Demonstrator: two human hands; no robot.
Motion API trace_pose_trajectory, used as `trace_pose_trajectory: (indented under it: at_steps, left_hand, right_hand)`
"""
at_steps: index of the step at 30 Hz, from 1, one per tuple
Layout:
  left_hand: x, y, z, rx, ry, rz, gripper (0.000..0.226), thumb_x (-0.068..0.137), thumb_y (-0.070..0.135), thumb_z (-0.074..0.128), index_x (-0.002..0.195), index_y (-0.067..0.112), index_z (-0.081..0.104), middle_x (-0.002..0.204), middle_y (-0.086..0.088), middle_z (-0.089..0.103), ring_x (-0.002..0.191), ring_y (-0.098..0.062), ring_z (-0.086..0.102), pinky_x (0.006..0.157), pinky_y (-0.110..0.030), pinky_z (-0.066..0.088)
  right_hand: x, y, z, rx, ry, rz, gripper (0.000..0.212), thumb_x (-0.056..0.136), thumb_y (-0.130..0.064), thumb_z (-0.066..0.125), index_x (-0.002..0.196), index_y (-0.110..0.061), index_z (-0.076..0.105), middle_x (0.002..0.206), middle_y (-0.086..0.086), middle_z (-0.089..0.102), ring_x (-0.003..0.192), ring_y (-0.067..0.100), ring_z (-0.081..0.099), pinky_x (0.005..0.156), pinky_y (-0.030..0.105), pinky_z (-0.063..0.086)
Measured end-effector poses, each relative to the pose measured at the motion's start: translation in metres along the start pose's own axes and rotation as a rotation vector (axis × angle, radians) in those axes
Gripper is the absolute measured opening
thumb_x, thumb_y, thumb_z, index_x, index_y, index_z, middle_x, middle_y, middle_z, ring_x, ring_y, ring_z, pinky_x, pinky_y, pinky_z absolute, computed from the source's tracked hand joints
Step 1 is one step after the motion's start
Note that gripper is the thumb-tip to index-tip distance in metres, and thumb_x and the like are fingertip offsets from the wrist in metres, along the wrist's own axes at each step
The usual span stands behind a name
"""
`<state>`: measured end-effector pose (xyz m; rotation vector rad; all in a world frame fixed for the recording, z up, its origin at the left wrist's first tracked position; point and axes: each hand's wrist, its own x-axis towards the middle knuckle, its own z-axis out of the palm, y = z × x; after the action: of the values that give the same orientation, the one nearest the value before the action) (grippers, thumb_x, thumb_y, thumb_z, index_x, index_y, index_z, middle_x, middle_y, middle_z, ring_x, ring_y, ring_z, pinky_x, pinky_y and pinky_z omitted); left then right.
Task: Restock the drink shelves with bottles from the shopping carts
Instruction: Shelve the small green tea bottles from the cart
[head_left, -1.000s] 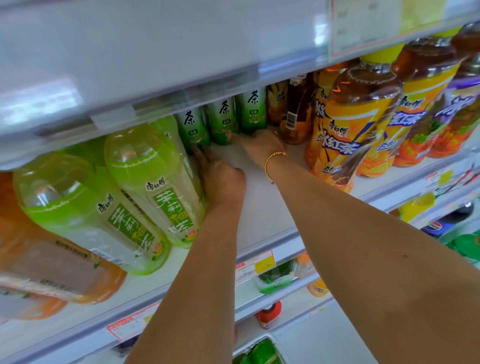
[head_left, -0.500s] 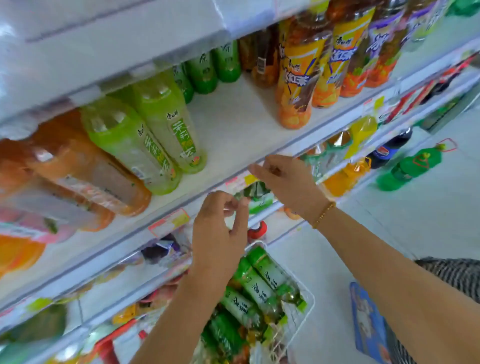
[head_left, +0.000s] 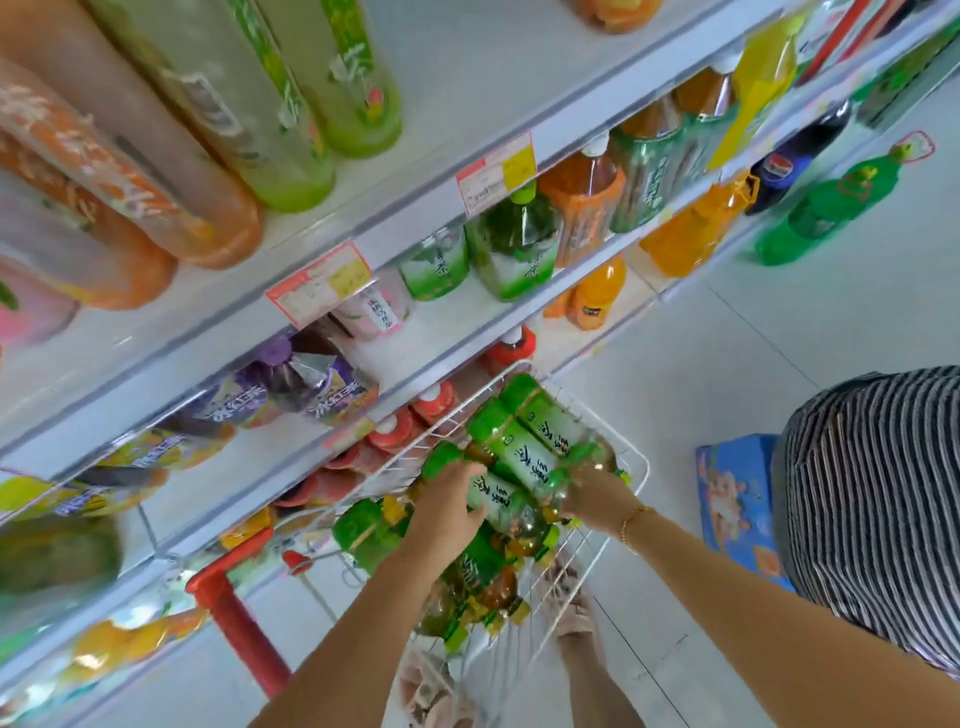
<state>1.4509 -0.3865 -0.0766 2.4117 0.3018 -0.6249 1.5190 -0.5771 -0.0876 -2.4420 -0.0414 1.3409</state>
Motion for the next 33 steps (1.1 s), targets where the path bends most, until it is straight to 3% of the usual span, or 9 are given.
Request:
trace_pose_trajectory:
  at_steps: [6, 9, 12, 14, 16, 20, 23, 26, 33]
  left_hand:
    - [0.033, -0.016, 0.034, 0.055, -0.186, -0.016, 0.064, 0.091, 0.021, 0.058, 0.146, 0.024, 0.025, 0.156, 0.001, 0.018, 0.142, -0.02, 0.023, 0.117, -0.041, 0.024]
    - [0.031, -0.026, 0.048, 0.115, -0.216, -0.066, 0.071, 0.092, 0.019, 0.057, 0.15, 0.022, 0.016, 0.159, 0.002, 0.004, 0.146, -0.017, -0.004, 0.119, -0.042, 0.014]
    - [0.029, -0.022, 0.044, 0.033, -0.22, -0.106, 0.061, 0.093, 0.018, 0.055, 0.147, 0.019, 0.026, 0.158, 0.0, 0.01, 0.143, -0.016, 0.02, 0.116, -0.038, 0.024]
    - [0.029, -0.019, 0.035, -0.026, -0.167, -0.139, 0.05, 0.094, 0.017, 0.054, 0.141, 0.018, 0.038, 0.154, -0.002, 0.027, 0.091, -0.007, 0.063, 0.079, -0.024, 0.052]
    - [0.029, -0.016, 0.025, -0.034, -0.076, -0.134, 0.047, 0.092, 0.016, 0.055, 0.137, 0.019, 0.042, 0.145, 0.001, 0.041, 0.052, 0.001, 0.049, 0.05, -0.014, 0.041]
    - [0.028, -0.011, 0.003, 0.045, -0.006, 0.09, 0.063, 0.086, 0.016, 0.063, 0.141, 0.028, 0.032, 0.15, 0.004, 0.03, 0.1, -0.007, 0.058, 0.075, -0.015, 0.046]
    - [0.035, 0.002, -0.009, 0.058, -0.117, 0.181, 0.085, 0.081, 0.015, 0.069, 0.146, 0.038, 0.019, 0.158, 0.012, 0.009, 0.142, -0.01, 0.019, 0.11, -0.025, 0.022]
    - [0.045, 0.015, -0.013, 0.003, -0.232, 0.115, 0.097, 0.077, 0.018, 0.074, 0.148, 0.039, 0.011, 0.158, 0.011, 0.003, 0.145, -0.012, 0.005, 0.117, -0.038, 0.012]
    - [0.046, 0.036, -0.015, -0.247, -0.276, 0.038, 0.08, 0.065, 0.031, 0.083, 0.133, 0.029, 0.042, 0.12, 0.014, 0.051, 0.11, -0.006, 0.049, 0.088, -0.021, 0.036]
  right_hand:
    - [0.044, 0.007, 0.043, 0.04, -0.004, 0.155, 0.015, 0.093, -0.009, 0.044, 0.086, 0.0, 0.053, 0.107, 0.013, 0.06, 0.093, 0.022, 0.057, 0.084, 0.029, 0.051]
    - [0.047, 0.004, 0.052, 0.075, 0.085, 0.209, 0.032, 0.093, -0.012, 0.048, 0.12, 0.006, 0.047, 0.125, 0.019, 0.052, 0.115, 0.03, 0.052, 0.094, 0.033, 0.043]
    - [0.034, 0.004, 0.066, 0.077, 0.228, 0.185, 0.049, 0.091, 0.0, 0.044, 0.135, 0.007, 0.025, 0.116, 0.016, 0.058, 0.105, 0.029, 0.06, 0.076, 0.029, 0.048]
    - [0.023, 0.003, 0.078, 0.055, 0.263, 0.103, 0.053, 0.091, -0.003, 0.047, 0.137, 0.002, 0.02, 0.111, 0.012, 0.06, 0.099, 0.025, 0.063, 0.071, 0.028, 0.049]
    - [0.009, 0.002, 0.082, 0.126, 0.274, 0.042, 0.053, 0.089, -0.007, 0.055, 0.133, -0.003, 0.026, 0.109, 0.01, 0.06, 0.094, 0.023, 0.064, 0.071, 0.029, 0.053]
    - [-0.022, 0.009, 0.058, 0.353, 0.33, -0.034, 0.036, 0.085, -0.016, 0.063, 0.117, -0.016, 0.044, 0.102, 0.0, 0.06, 0.076, 0.013, 0.059, 0.061, 0.016, 0.05]
    - [-0.038, 0.016, 0.022, 0.21, 0.438, -0.177, 0.031, 0.084, -0.021, 0.065, 0.112, -0.018, 0.052, 0.099, -0.007, 0.054, 0.075, 0.005, 0.052, 0.058, 0.006, 0.038]
    - [-0.039, 0.01, -0.016, 0.102, 0.51, -0.437, 0.03, 0.077, -0.014, 0.073, 0.102, -0.014, 0.058, 0.094, -0.013, 0.045, 0.071, -0.002, 0.047, 0.064, 0.004, 0.036]
    - [-0.05, -0.013, -0.107, 0.083, 0.302, -0.665, 0.025, 0.072, -0.021, 0.077, 0.093, -0.024, 0.064, 0.09, -0.015, 0.054, 0.081, 0.002, 0.053, 0.071, 0.008, 0.042]
